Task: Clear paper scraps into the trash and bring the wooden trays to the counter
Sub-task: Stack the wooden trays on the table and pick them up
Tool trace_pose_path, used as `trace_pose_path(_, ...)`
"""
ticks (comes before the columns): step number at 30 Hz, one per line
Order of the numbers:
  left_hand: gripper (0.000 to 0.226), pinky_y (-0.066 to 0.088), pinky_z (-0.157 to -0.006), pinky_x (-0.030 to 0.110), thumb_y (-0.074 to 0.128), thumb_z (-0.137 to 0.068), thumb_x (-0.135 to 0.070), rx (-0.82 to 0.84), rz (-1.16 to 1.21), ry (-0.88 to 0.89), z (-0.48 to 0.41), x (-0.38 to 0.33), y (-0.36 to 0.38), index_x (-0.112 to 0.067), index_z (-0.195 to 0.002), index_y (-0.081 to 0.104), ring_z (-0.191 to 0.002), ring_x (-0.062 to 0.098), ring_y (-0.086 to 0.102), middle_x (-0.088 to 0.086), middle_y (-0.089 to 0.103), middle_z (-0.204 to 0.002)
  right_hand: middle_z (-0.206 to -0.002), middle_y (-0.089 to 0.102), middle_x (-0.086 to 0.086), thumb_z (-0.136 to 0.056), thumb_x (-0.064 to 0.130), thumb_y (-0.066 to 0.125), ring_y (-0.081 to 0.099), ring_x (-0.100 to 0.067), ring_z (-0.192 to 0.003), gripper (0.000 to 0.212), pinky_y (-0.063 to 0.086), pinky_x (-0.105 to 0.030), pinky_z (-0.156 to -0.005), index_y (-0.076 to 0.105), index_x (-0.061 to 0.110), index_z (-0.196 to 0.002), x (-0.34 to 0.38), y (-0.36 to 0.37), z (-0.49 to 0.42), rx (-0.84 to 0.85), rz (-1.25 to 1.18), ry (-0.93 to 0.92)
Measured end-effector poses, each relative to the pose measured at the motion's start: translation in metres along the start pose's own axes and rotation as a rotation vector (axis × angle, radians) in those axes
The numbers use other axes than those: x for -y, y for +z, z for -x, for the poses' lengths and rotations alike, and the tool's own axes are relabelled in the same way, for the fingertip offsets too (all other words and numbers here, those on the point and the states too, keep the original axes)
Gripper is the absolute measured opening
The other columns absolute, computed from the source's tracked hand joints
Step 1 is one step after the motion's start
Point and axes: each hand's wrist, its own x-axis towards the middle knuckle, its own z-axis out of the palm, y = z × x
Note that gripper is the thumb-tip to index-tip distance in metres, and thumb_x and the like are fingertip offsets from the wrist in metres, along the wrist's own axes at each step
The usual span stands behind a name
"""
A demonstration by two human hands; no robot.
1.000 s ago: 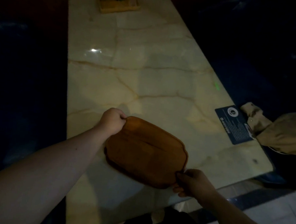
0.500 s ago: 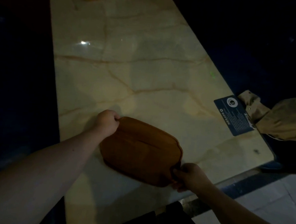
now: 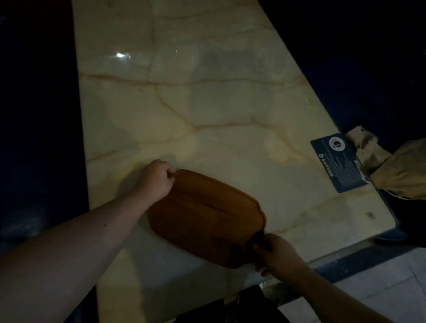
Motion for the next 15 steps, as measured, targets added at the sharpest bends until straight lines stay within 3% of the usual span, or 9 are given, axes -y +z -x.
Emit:
trace_pose_path(4, 0.022, 0.046, -0.09, 0.034, 0.067, -0.08, -0.009, -0.001, 0.004, -0.01, 0.002, 0.005, -0.002, -0.005, -0.102, 0.069, -0.101, 0.032, 0.062, 0.018, 0.066, -0.11, -0.08, 0.073, -0.011, -0.096, 0.03, 0.05, 0.071, -0.023, -0.066, 0.019, 0.06, -0.034, -0.062, 0.058, 0.013, -0.097, 0.001, 0.0, 0.0, -0.03, 0.113, -0.053)
trace_pose_path(9, 0.022, 0.045, -0.087, 0.033, 0.064, -0.084, -0.011, 0.001, 0.04, -0.039, 0.01, 0.007, -0.003, -0.005, -0.105, 0.063, -0.102, 0.032, 0.061, 0.016, 0.066, -0.109, -0.084, 0.07, -0.009, -0.09, 0.045, 0.054, 0.067, -0.024, -0.075, 0.031, 0.056, -0.045, -0.074, 0.061, 0.014, -0.095, -0.004, 0.0, -0.004, -0.115, 0.251, -0.061)
trace_pose_path(15, 0.026, 0.048, -0.077, 0.039, 0.06, -0.087, -0.027, 0.035, 0.027, -0.167, 0.034, 0.032, 0.004, -0.003, -0.098, 0.062, -0.093, 0.038, 0.063, 0.022, 0.068, -0.099, -0.089, 0.071, -0.001, -0.089, 0.04, 0.063, 0.071, -0.016, -0.072, 0.033, 0.061, -0.039, -0.071, 0.055, 0.017, -0.111, -0.008, -0.004, -0.003, -0.245, -0.12, 0.063)
